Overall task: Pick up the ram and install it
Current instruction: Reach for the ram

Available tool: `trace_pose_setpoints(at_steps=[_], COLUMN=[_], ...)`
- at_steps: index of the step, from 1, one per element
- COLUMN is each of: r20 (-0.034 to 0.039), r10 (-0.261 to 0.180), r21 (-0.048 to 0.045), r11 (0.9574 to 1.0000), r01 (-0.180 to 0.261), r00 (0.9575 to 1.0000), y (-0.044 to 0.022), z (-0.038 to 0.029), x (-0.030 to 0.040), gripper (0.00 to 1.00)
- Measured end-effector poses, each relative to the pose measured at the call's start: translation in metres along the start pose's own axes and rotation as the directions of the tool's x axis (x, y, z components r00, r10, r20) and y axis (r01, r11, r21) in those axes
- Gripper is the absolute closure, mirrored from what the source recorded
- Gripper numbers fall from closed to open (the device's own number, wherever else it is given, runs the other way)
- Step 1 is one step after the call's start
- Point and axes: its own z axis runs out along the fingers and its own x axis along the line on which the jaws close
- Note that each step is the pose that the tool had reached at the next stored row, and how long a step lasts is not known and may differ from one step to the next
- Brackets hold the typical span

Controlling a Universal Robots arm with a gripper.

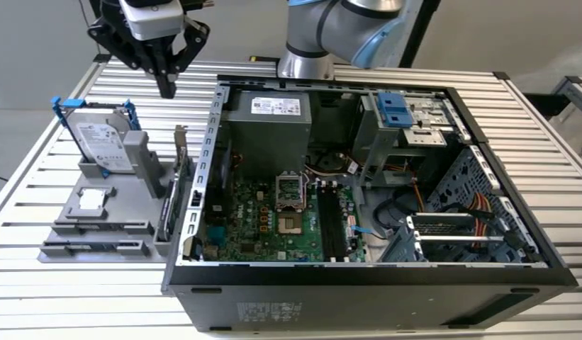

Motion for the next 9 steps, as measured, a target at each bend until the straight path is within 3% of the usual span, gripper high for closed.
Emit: trace_pose_setpoints(at_steps=[9], r20=[0.0000], r10=[0.000], r21=[0.0000], r11=[1.0000], r01=[0.000], r00=[1.0000], y=[-0.0005], z=[-0.0002], x=[0.0066], gripper=[1.00])
